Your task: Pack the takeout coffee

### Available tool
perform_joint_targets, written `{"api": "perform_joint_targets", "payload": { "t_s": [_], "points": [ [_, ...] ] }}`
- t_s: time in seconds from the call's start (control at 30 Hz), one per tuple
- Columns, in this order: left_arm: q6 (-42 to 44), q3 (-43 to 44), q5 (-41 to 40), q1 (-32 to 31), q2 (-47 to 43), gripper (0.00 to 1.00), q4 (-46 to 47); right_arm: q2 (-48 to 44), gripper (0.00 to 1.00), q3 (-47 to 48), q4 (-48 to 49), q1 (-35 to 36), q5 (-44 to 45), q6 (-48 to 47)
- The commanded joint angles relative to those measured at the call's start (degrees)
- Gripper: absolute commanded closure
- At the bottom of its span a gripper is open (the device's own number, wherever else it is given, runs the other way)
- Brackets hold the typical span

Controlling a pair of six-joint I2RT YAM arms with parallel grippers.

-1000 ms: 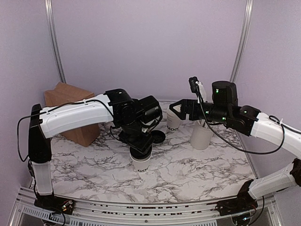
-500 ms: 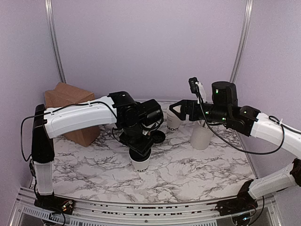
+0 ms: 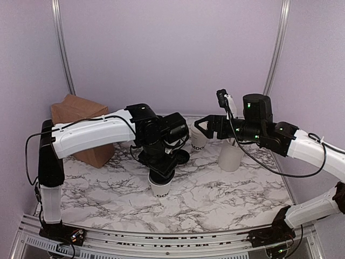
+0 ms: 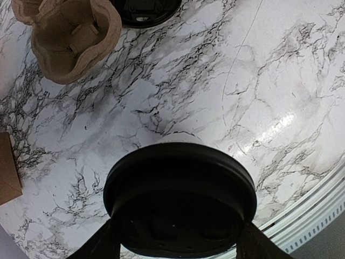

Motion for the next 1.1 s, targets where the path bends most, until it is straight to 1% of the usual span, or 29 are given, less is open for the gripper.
{"api": "perform_joint_targets", "payload": {
  "t_s": [0.0,0.4,1.07],
  "points": [
    [0.69,3.27,-0.87,-0.53,0.6,0.31,-3.47,-1.29,0.12,0.12,0.68,-0.65,0.07,-0.67],
    [0.25,2.6,-2.23,-0.99,-0.51,0.31,-6.7,-1.59,0.12,-0.53,1.11,-0.68,-0.24,-0.51],
    [1.03,1.99,-1.44,-1.02,1.57,0.31,-6.72,-2.08,0.12,-1.32,1.07,-0.74,-0.23,-0.51]
  ]
}}
